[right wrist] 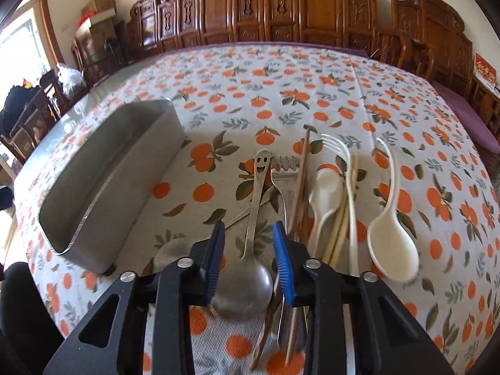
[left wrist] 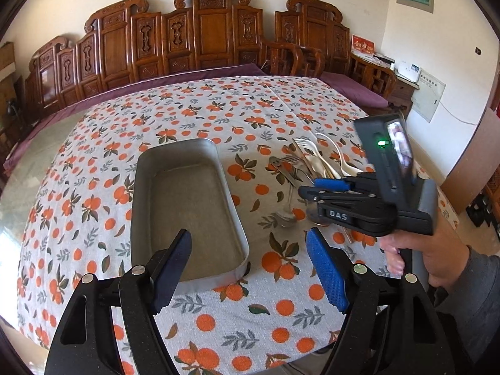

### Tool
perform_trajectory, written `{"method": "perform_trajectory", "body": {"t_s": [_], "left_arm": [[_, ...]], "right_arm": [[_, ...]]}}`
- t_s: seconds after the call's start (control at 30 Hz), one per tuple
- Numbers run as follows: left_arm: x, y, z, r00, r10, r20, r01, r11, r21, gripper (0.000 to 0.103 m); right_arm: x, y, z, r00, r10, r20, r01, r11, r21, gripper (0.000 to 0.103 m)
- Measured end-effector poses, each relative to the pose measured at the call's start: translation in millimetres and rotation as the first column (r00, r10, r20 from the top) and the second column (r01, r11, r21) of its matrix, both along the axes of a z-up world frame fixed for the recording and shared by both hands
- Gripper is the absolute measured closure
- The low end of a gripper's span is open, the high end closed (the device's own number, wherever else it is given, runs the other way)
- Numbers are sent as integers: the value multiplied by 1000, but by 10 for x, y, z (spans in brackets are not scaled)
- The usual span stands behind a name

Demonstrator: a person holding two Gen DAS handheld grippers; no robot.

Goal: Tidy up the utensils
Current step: 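Lower the right tool onto the smiley-face metal spoon and close on it, then grasp the metal knife handle with the left tool while the right holds the spoon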

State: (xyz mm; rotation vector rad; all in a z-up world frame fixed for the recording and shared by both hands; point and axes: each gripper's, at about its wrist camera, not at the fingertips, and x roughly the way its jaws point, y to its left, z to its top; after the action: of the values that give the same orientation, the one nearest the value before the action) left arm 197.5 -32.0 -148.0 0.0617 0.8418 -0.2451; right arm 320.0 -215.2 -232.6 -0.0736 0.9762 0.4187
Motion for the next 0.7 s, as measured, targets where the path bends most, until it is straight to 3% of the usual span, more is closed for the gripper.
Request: {"method": "perform_trajectory", "body": {"t_s": [0.13, 0.2, 0.3, 0.6, 0.7], "left_arm": [[87, 14, -19, 1000, 8, -4, -8, 1000, 13, 31], [127, 19, -22, 1000, 10, -6, -10, 1000, 19, 31], [191, 12, -23, 1000, 9, -9, -9, 1000, 22, 31], [426, -185, -28, 1000, -21, -20, 22, 999, 47, 32], [492, -315, -104, 998, -48, -36, 51, 996, 70, 38]], "right_arm": [[77, 81, -84, 1000, 28, -3, -28, 999, -44, 82], [77, 101, -96, 1000, 24, 9, -23, 997, -80, 91], [93, 87, -95, 999, 32, 5, -31, 997, -73, 94], [11, -269, 257, 998, -6, 57, 2, 997, 73, 96], [-9, -428, 359, 997, -31, 72, 23, 994, 109, 96]]}}
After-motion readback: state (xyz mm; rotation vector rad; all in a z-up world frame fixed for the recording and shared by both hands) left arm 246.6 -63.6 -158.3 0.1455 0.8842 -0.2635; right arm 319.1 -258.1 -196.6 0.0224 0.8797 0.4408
